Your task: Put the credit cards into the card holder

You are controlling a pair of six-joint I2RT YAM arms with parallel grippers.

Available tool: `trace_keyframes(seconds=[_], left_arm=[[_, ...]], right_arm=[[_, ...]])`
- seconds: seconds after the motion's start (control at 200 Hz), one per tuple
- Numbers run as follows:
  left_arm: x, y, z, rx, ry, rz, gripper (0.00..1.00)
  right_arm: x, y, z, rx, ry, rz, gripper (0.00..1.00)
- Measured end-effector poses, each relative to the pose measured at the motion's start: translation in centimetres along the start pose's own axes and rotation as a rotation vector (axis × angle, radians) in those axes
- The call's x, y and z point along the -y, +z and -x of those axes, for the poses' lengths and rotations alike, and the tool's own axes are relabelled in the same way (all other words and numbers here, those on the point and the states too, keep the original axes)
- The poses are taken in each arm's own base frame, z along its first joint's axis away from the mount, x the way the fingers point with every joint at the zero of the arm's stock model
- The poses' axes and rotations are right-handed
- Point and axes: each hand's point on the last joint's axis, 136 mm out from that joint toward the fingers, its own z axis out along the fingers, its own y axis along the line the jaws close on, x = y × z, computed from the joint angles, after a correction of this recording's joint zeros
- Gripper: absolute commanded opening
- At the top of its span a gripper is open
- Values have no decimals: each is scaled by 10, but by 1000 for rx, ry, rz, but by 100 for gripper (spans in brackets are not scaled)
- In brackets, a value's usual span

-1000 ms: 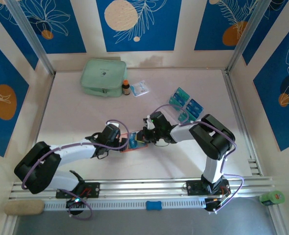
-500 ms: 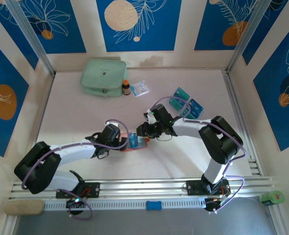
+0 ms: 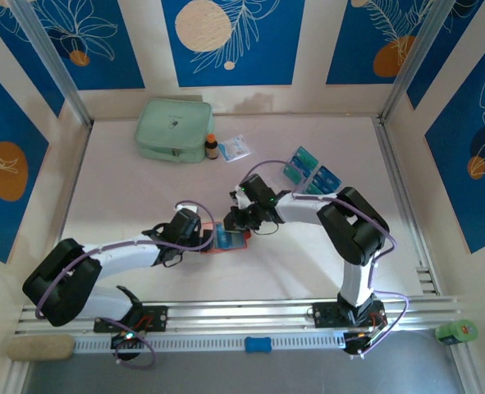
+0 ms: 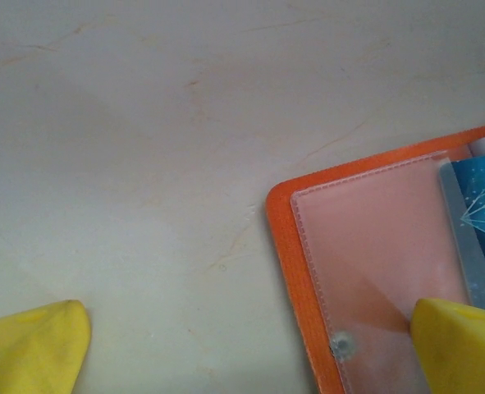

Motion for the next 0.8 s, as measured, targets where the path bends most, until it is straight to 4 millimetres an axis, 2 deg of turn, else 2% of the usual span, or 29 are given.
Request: trace_keyframes(seconds=[0.205, 0.495, 0.56, 0.8], left_arm=[[0, 0, 0, 0, 0, 0, 100], [0, 0, 1, 4, -4, -2, 100], [1, -1, 2, 8, -10, -6, 100], [2, -14, 14, 49, -69, -31, 100]], right_arm=[[-1, 16, -1, -37, 1, -12, 5], [-10, 20, 2, -46, -9, 0, 4], [-11, 15, 3, -38, -5, 1, 4], [-25, -30, 23, 71, -19, 22, 4]])
